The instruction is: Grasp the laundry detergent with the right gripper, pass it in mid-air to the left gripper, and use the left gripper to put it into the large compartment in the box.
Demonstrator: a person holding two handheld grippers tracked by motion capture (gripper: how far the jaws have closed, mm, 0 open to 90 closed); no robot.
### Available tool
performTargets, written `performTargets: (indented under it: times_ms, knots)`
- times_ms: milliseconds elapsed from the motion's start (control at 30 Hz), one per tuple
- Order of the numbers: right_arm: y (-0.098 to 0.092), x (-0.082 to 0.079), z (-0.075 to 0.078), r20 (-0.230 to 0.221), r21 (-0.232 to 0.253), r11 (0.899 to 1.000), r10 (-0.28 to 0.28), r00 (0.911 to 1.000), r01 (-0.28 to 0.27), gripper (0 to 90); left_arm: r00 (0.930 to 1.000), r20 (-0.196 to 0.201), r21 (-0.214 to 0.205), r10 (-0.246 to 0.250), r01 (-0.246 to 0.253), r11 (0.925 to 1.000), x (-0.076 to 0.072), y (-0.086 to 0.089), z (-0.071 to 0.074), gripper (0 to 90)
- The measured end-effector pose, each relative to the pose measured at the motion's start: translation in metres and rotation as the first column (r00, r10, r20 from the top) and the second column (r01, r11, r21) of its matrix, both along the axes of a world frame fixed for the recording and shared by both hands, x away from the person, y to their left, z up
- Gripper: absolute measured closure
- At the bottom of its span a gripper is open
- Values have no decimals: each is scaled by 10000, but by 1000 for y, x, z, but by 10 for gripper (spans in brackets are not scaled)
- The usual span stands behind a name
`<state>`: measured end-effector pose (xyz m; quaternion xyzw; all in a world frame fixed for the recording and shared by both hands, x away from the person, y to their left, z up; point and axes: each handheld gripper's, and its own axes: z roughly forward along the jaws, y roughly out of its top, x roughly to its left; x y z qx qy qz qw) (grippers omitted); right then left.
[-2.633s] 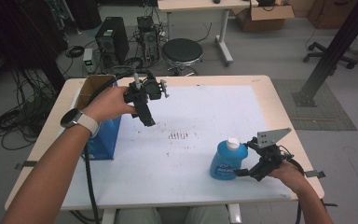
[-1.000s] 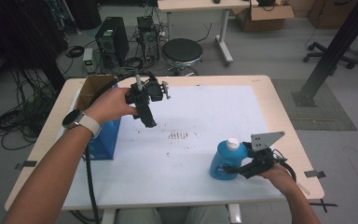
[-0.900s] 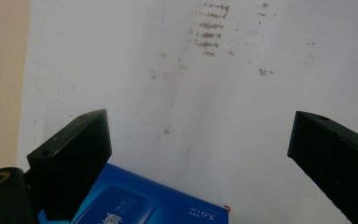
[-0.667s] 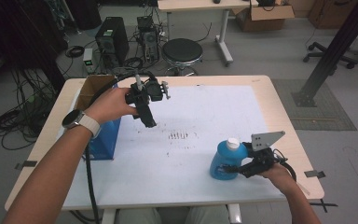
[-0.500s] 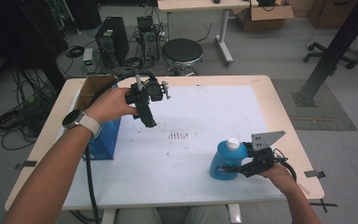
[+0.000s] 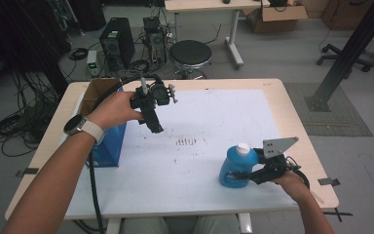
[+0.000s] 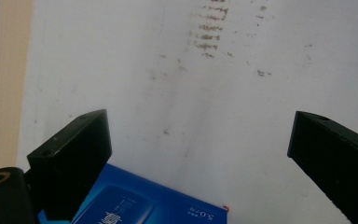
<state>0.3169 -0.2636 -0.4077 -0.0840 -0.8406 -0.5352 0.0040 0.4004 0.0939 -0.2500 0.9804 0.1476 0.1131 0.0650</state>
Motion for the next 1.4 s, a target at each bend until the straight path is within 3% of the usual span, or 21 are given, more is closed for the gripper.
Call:
performTargets:
  times_ms: [300,900,1267,1400]
  knots:
    - [-3,0,5,-156,-35,9999,-110,9998,110,441,9999,41,-207,-142,143,9997,-6,-2,8,68]
    - [-4,2,34,-60,-251,9996,-135,9999,134,440,9990,15,-179,-440,440,9989,-27,-7,26,71]
    - [6,6,52,74,-254,9997,40,10000,-38,440,9970,258,-60,-726,728,9973,-47,-12,49,71]
    - [12,9,60,214,-299,9995,107,9997,-100,440,9969,174,-96,-764,765,9970,-52,-13,57,76]
